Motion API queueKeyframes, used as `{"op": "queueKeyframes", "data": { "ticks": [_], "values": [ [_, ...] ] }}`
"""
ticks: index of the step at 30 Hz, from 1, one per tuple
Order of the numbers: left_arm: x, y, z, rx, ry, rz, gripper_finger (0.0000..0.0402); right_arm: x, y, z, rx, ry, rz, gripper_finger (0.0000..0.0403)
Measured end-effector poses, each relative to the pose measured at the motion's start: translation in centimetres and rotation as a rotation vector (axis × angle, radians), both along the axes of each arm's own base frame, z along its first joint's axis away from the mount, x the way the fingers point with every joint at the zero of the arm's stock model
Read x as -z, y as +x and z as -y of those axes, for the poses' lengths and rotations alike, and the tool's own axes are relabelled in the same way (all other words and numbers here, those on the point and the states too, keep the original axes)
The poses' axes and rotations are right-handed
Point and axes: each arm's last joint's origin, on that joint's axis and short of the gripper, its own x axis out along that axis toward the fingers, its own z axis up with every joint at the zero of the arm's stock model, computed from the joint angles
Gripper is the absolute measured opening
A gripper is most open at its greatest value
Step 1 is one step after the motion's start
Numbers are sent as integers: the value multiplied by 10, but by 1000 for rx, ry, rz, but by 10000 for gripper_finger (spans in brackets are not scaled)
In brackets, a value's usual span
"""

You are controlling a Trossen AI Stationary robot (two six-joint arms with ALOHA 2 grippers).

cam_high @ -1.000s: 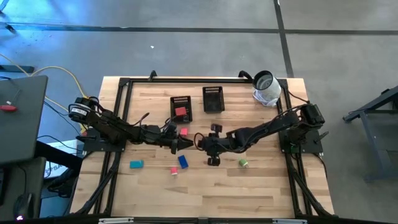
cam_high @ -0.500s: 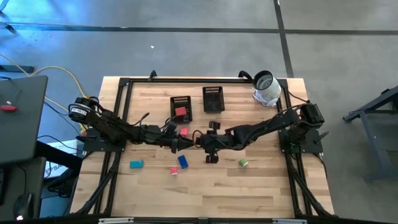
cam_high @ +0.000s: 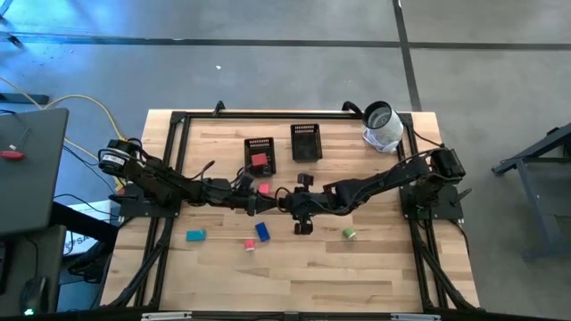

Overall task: Pick & Place Office items
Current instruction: Put the black digital clock into the right black bin

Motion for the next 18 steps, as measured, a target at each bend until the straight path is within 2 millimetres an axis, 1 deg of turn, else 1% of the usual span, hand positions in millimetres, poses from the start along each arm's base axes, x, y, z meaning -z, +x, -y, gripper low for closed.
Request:
{"op": "queueKeyframes", "data": {
  "ticks": [9,14,18],
  "values": [
    [3,3,0,-30,-22,-14,213,-2,3,7,-1,14,21,138],
    [10,17,1,-4,-36,-39,213,-2,4,8,-12,20,20,138],
    [9,28,-1,23,-34,-30,213,-1,3,8,-5,25,9,138]
  ]
}}
